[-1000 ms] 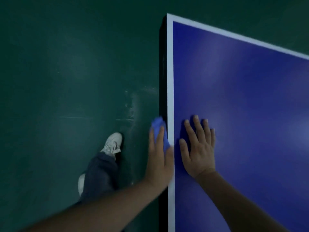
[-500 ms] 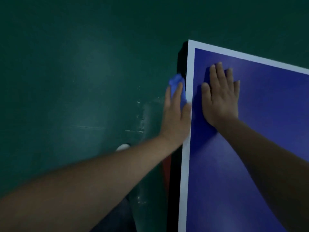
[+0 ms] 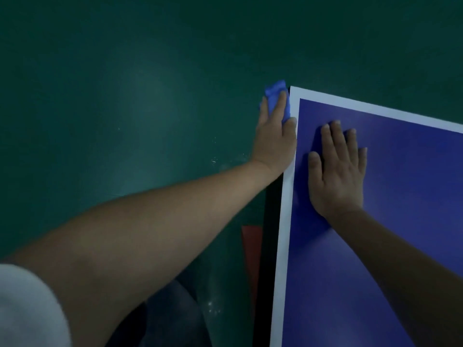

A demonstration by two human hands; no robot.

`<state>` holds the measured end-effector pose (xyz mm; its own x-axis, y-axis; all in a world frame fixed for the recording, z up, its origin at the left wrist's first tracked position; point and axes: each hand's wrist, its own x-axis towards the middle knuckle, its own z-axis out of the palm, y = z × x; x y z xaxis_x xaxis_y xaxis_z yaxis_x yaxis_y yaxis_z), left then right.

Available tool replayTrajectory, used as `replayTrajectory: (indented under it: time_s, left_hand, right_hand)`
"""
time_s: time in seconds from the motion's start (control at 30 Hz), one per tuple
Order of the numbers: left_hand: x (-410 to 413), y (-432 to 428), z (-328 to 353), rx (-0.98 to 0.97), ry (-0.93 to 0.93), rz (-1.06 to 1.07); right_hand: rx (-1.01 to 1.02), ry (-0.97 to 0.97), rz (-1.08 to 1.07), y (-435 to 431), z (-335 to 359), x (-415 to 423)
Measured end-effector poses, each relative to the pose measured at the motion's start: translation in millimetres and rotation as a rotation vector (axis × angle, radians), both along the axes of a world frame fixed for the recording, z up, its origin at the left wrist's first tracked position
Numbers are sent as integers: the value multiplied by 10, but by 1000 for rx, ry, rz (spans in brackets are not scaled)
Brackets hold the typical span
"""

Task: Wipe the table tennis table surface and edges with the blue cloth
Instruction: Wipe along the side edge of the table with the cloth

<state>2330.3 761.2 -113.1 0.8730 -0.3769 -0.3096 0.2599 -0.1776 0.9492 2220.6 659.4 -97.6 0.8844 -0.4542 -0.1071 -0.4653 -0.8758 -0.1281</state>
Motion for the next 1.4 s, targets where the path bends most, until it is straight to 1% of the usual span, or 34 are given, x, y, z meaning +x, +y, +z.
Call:
replayTrajectory:
  time_s: [0.03, 0.1, 0.2, 0.27, 0.33, 0.4, 0.5, 0.57, 0.63, 0.73, 0.87, 1.0, 1.07, 1.13, 1.3, 1.4]
  left_hand:
    - [12, -30, 21, 0, 7, 25]
    - [-251, 61, 23, -14, -10, 49]
    - [-1109, 461, -6, -47, -67, 28]
    - [-1584, 692, 19, -25, -28, -10]
    - [-1698, 741, 16, 2, 27, -26]
    - [-1464, 639, -2, -15, 24, -24]
    - [-815, 337, -102, -58, 4, 22]
    - [-340, 114, -133, -48, 37, 53]
    - [-37, -34, -138, -39, 67, 70]
    - [-121, -32, -95, -19, 51, 72]
    - [-903, 355, -31, -13, 7, 35]
    - [-1404, 601, 5, -7, 40, 0]
    - [-1319, 555, 10, -13, 64, -1]
    - [-1035, 416, 20, -11, 85, 19]
    - [-160, -14, -53, 28, 57, 56]
    - [42, -96, -96, 10, 62, 58]
  right_hand:
    - [2, -1, -1, -1, 6, 2]
    - [8, -1, -3, -4, 16, 4]
    - [8, -7, -2, 2, 11, 4]
    - [8, -9, -1, 2, 8, 5]
    - [6, -12, 1, -3, 5, -4]
    - [8, -19, 3, -9, 1, -4]
    - [13, -28, 10, -17, -9, -7]
    - [12, -33, 5, -15, -11, -6]
    - [14, -26, -2, -2, -7, -19]
    - [12, -10, -1, 5, 23, 7]
    - [19, -11, -5, 8, 36, -11]
    - [25, -21, 7, 0, 44, -2]
    - [24, -14, 9, -12, 46, 7]
    - [22, -1, 9, -14, 50, 7]
    - [15, 25, 25, -8, 47, 8]
    - [12, 29, 23, -18, 52, 4]
